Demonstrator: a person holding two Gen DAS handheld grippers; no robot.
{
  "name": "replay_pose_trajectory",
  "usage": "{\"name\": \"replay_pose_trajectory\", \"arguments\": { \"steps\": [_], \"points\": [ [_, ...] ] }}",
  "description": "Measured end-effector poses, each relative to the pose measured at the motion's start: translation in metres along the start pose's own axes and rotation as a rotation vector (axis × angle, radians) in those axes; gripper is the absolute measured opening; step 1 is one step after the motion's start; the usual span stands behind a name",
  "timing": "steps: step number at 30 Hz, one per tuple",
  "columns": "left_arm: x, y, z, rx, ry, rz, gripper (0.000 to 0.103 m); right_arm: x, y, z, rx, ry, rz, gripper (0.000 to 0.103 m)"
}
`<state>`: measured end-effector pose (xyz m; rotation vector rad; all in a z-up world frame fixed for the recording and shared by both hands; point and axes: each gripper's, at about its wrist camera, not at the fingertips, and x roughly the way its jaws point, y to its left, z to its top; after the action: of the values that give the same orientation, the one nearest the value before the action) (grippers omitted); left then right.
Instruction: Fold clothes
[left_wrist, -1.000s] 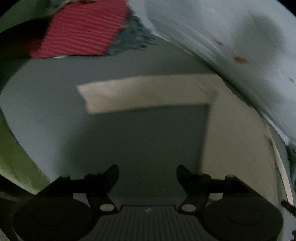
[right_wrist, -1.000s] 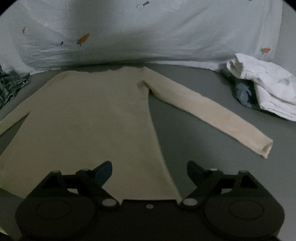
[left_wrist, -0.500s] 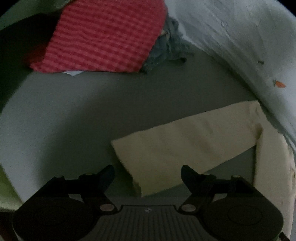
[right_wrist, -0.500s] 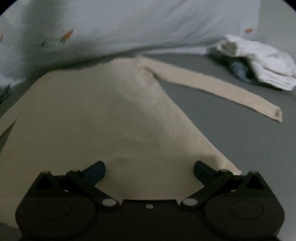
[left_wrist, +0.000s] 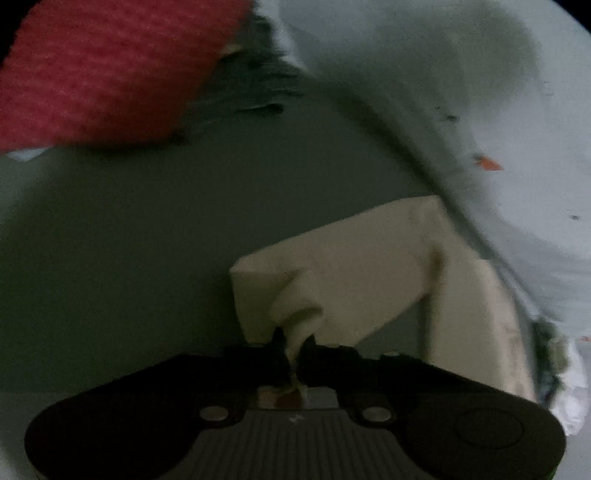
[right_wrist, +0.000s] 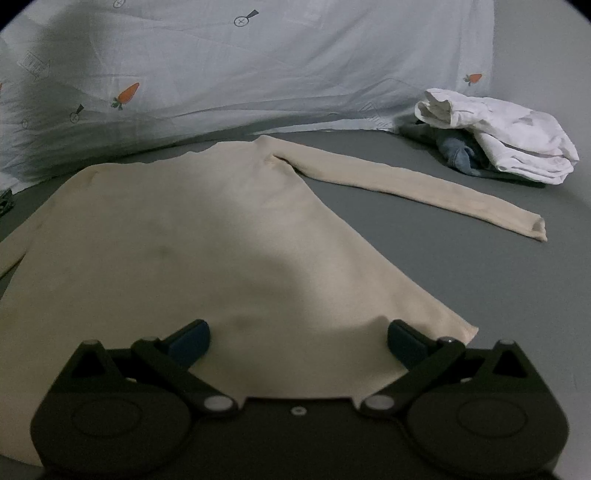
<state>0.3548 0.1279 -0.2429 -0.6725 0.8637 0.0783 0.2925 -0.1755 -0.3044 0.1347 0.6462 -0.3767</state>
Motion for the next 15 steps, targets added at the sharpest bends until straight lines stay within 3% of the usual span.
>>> {"name": "replay_pose_trajectory", "arguments": {
  "steps": [4,5,6,7,8,12,15],
  "points": [
    [-0.003,-0.057,0.009,0.076,-0.003,-0.228,0.006,0.001,-0.001,0.0,0.001,0.001,0.002,0.103],
    [-0.002,-0.07,0.01,0.08,0.012,-0.289,0.012,0.001,-0.001,0.0,0.001,0.003,0.001,0.103],
    [0.002,-0.081,0.011,0.073,0.042,-0.337,0.035,0.002,-0.002,0.001,0.002,0.009,0.001,0.103],
    [0.006,-0.088,0.01,0.065,0.072,-0.363,0.049,0.002,-0.002,0.003,0.005,0.02,0.001,0.103],
    [0.008,-0.093,0.008,0.065,0.084,-0.36,0.071,0.003,-0.002,0.007,0.004,0.043,0.002,0.103],
    [0.009,-0.088,-0.003,0.117,0.078,-0.229,0.074,0.009,-0.004,0.023,0.004,0.148,0.012,0.103],
    [0.013,-0.067,-0.007,0.056,0.107,-0.087,0.074,0.011,-0.008,0.036,0.035,0.238,0.049,0.103]
  ]
}}
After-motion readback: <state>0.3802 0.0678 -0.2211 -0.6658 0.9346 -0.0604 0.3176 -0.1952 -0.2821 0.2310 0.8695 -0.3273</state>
